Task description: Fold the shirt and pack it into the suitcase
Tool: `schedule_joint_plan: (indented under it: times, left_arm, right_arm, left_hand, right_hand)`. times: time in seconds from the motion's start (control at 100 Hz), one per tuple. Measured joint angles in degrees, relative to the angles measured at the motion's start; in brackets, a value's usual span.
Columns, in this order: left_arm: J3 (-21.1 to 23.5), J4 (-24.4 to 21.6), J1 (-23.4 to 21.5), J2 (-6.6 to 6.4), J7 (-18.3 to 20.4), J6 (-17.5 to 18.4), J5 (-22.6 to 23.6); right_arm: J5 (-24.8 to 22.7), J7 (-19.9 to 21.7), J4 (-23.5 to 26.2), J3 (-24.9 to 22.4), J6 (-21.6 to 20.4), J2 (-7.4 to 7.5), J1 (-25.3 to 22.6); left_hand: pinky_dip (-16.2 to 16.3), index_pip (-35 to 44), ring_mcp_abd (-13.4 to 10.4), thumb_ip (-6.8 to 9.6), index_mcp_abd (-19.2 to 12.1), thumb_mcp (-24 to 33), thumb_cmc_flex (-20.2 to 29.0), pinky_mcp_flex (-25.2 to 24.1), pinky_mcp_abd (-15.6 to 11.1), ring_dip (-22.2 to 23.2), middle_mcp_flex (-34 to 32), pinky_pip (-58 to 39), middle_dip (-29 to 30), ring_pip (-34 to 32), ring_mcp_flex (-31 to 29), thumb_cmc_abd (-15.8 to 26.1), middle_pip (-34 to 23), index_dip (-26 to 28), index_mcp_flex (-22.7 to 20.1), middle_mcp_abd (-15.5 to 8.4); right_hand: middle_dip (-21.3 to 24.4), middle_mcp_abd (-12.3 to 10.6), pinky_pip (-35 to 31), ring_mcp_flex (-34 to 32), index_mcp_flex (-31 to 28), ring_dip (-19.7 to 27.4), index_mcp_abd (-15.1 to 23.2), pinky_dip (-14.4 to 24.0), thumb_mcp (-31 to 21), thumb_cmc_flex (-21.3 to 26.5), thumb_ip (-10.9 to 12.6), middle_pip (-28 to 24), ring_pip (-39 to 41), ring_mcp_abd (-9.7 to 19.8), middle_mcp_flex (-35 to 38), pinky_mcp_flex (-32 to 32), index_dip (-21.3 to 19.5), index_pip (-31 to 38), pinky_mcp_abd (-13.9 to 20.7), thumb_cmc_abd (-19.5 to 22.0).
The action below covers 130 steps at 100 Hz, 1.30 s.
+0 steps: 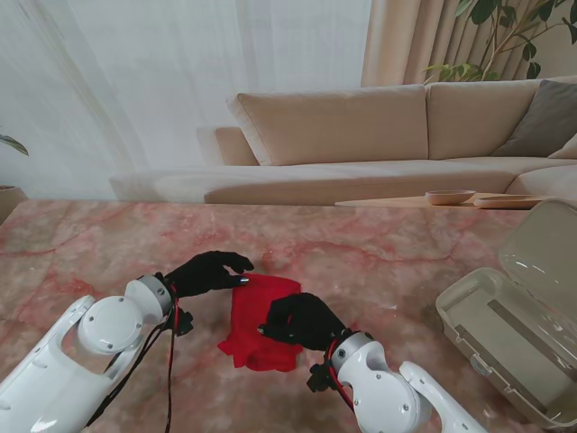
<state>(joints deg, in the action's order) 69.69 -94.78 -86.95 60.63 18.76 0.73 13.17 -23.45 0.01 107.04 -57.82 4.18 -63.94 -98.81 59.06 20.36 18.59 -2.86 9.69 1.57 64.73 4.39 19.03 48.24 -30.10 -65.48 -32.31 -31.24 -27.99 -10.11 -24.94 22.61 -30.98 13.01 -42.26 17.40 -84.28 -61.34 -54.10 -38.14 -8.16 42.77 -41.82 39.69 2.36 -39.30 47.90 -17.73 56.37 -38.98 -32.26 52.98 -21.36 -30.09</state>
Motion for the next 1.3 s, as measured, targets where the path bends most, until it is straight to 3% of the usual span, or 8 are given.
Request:
schedule_joint_plan:
  times: [0.1,0.31,0.84,1.11,1.3]
  left_arm:
    - [-1.9,1.3,2.5,0.46,-0.6,0.0,-0.2]
    - [-6.6,6.6,7.9,1.39,-1.7,0.0,-2.4]
    - [-17.7,21.9,19.1,3.59,-3.9,3.2,-3.1]
    - [-20.0,25.1,22.0,3.96,-3.2,5.2,-2.3]
    - [-19.7,24.9,22.1,3.2,1.1,6.1,-0.6]
  right_arm:
    - [1.1,1.3,-0.6,0.5,-1.4,0.16,0.4]
    - [3.4,1.9,-3.6,2.4,-2.1,0.23,2.7]
    - [7.2,3.9,-11.5,6.7,-2.7,-0.18,9.2]
    - [7.1,4.9,-12.9,7.5,-2.6,-0.2,10.6]
    - [2.9,7.7,-12.4,7.3,-1.9,0.32,10.7]
  left_hand:
    - [-0.1,0.0,0.0,0.0,0.0,0.0,0.0,-0.1,0.0,-0.6,0.4,0.9,0.0,0.8,1.1,0.0,0.1,0.0,0.0,0.0]
    - [-0.8,0.0,0.1,0.0,0.0,0.0,0.0,-0.7,0.0,-1.3,0.6,1.6,0.6,2.2,2.4,0.0,0.8,0.0,0.0,0.0]
    - [-0.8,0.8,0.1,0.0,0.0,0.0,0.0,-0.7,0.4,-1.9,1.3,3.0,0.7,2.2,2.1,0.0,0.9,0.0,0.0,0.0]
    - [-0.8,2.1,0.1,0.0,0.0,0.0,0.0,-0.7,0.4,-1.9,1.4,3.0,0.8,2.2,2.1,0.0,0.9,0.0,0.1,-0.1]
    - [-0.8,2.2,0.1,0.0,0.0,0.0,0.0,-0.7,0.4,-1.9,1.4,3.0,0.8,2.2,2.1,0.0,0.8,0.0,0.1,-0.1]
  right_hand:
    - [0.6,-0.1,2.5,0.0,0.2,2.0,0.0,-3.4,0.0,0.0,0.0,0.0,-3.4,0.0,0.0,0.9,0.0,0.0,-0.4,0.0]
    - [1.4,-0.5,5.9,0.0,-1.6,2.7,0.0,-6.1,0.0,0.0,0.0,0.8,-8.1,-0.1,0.6,2.9,0.0,-0.7,-1.5,1.0]
    - [2.8,-1.7,6.3,0.0,-3.2,5.0,0.1,-6.9,0.0,0.0,0.0,2.2,-13.6,0.2,2.2,6.4,0.0,-1.0,-1.4,1.0]
    - [3.6,-2.8,6.3,-0.7,-6.0,8.4,0.8,-6.9,0.0,-0.2,0.0,3.0,-16.7,0.8,4.8,6.7,0.7,-1.1,-0.3,1.2]
    - [4.3,-3.2,6.4,-0.6,-6.1,9.3,0.8,-6.9,0.0,-1.1,0.0,3.8,-18.6,1.6,5.1,6.7,1.0,-1.7,0.7,1.8]
